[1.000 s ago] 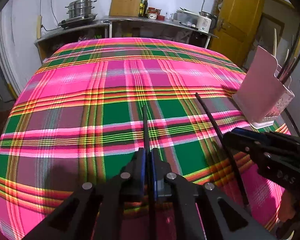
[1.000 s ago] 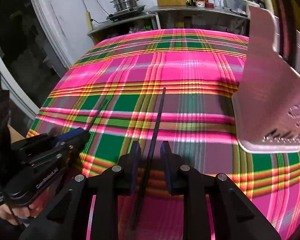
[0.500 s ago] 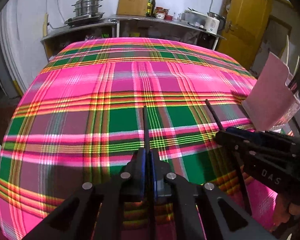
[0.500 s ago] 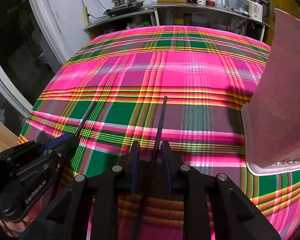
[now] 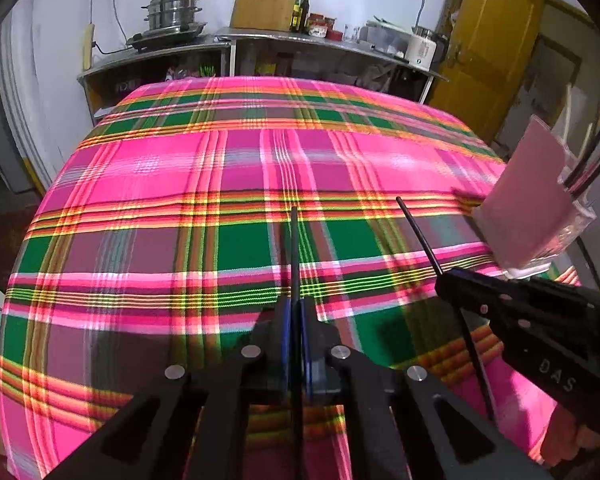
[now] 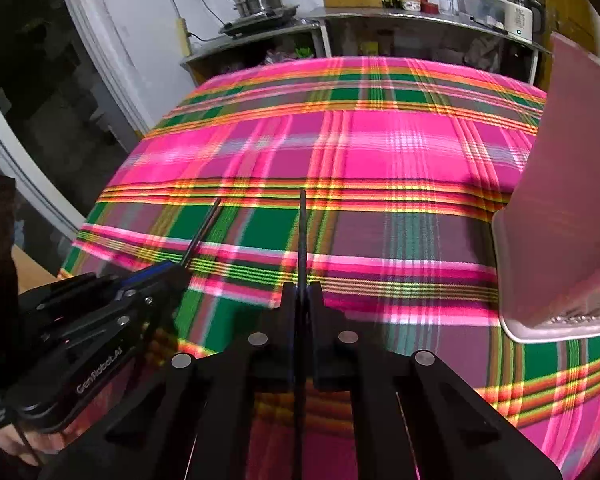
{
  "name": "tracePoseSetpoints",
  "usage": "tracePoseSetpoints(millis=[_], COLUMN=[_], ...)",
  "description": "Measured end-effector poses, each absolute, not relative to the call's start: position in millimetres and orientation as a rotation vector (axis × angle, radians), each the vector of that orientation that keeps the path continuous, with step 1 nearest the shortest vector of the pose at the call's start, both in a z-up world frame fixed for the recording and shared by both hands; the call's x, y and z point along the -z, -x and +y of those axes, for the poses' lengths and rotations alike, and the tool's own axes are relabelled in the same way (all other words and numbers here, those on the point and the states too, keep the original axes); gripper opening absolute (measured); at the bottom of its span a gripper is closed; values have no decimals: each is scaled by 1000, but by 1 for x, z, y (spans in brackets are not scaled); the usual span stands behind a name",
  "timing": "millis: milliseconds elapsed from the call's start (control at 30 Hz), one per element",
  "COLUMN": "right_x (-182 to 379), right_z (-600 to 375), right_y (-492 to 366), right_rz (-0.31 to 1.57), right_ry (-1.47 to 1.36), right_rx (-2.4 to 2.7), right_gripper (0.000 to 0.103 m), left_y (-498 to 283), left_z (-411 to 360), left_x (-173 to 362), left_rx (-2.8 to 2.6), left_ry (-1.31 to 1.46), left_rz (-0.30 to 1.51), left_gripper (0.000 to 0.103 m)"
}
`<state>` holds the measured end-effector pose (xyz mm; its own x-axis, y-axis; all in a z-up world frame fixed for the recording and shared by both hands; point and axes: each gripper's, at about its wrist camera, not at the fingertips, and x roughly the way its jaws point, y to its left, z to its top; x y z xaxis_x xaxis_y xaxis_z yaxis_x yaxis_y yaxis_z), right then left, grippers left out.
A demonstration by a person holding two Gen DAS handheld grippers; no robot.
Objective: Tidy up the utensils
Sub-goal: 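Lift the dark chopsticks with both tools and carry them over the caddy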
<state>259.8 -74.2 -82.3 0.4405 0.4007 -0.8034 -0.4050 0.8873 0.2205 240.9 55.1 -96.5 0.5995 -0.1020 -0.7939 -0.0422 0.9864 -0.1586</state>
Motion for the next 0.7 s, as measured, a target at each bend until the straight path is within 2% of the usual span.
tracePoseSetpoints(millis=[700], right_x=[-8], right_z=[-119], right_y=[-196], right_rz=[803], right_ry=[-85], right_rx=[-542], right_gripper=[5], left_y=[-186], left_z=[33], left_x=[-5], left_rx=[183], left_ry=[182], left_rz=[755], left_gripper=[5])
